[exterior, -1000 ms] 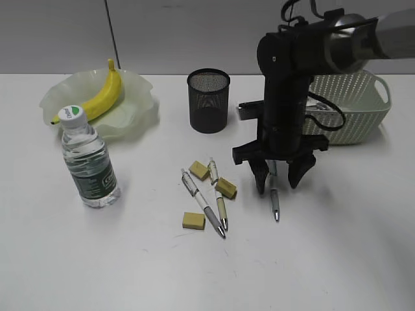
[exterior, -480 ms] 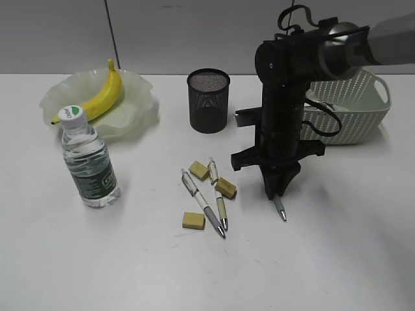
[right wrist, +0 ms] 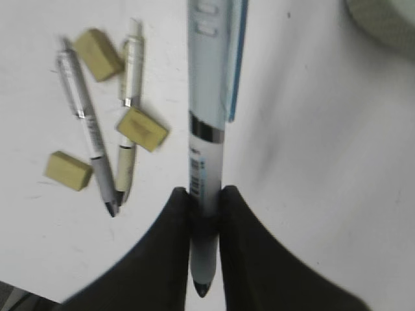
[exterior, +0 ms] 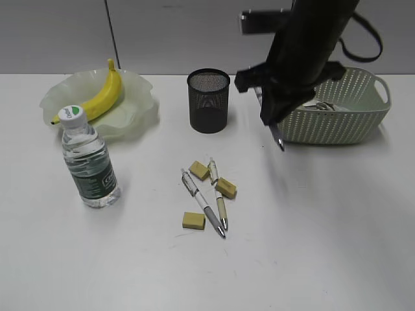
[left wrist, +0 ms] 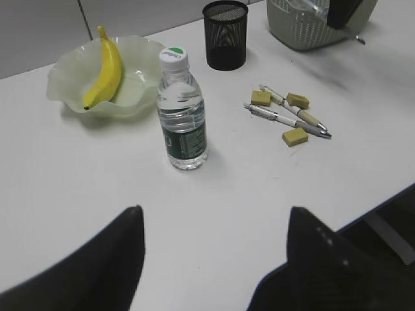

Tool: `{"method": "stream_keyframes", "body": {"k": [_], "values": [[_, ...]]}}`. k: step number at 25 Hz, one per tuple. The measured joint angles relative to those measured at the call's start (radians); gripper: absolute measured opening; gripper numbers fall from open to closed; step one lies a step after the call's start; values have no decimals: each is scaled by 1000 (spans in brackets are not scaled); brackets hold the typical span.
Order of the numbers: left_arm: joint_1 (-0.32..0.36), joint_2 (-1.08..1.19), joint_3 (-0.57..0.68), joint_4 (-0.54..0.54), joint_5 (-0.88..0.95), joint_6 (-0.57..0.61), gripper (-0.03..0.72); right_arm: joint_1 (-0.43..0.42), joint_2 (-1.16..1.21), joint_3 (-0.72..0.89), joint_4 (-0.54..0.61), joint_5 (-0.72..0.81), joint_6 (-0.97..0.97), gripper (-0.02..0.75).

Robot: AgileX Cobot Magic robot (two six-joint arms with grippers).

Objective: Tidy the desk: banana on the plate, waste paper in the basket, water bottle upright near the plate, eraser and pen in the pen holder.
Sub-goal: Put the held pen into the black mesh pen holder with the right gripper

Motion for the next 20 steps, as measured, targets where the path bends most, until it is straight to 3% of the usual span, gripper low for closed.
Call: {"method": "stream_keyframes", "body": {"k": [4, 8, 20], "values": [[0, 0, 0, 0, 0, 0, 510, 0, -133, 0, 32, -87, -86, 108], [0, 0, 0, 0, 0, 0, 510, 0, -177, 0, 35, -273, -157, 108], [0, 0, 0, 0, 0, 0, 510, 0, 13, 0, 29, -933, -226, 108]]}}
